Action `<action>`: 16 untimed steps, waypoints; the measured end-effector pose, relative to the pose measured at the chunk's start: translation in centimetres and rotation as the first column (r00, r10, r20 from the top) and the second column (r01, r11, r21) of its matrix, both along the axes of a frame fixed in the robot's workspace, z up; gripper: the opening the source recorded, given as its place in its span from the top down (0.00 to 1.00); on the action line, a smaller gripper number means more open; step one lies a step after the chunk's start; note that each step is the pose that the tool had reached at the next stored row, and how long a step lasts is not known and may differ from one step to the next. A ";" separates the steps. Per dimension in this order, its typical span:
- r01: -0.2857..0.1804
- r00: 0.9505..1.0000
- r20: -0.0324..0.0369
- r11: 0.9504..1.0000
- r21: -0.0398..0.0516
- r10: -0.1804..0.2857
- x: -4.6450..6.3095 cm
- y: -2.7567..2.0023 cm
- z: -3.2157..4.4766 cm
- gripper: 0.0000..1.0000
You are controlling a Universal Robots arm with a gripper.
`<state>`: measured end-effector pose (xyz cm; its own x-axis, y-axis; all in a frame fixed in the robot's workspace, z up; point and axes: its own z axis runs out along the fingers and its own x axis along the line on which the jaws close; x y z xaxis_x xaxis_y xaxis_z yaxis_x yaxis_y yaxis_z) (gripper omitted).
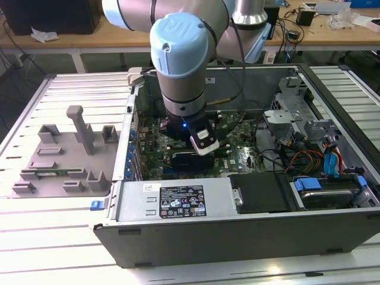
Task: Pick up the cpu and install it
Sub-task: 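Install the second cpu locking lever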
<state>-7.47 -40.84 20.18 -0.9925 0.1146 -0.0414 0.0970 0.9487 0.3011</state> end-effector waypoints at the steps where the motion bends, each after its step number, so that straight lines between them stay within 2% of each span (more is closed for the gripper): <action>1: 0.003 1.000 0.000 1.000 0.004 -0.003 -0.3 0.00 -0.05 0.89; 4: 0.008 1.000 0.000 1.000 0.020 -0.008 -0.8 0.00 -0.14 0.89; 6: 0.012 1.000 0.000 0.999 0.040 -0.012 -1.1 0.01 -0.21 0.89; 7: 0.013 1.000 0.000 0.999 0.046 -0.013 -1.1 0.02 -0.25 0.89; 9: 0.018 1.000 0.000 0.998 0.054 -0.018 -1.1 0.04 -0.37 0.89; 14: 0.030 1.000 -0.001 0.997 0.069 -0.030 -1.1 0.07 -0.80 0.89; 16: 0.034 0.999 -0.001 0.996 0.087 -0.034 -1.1 0.14 -1.12 0.89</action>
<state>-8.60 -40.70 19.06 -0.9880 0.1517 -0.0300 0.1289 0.9150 0.3823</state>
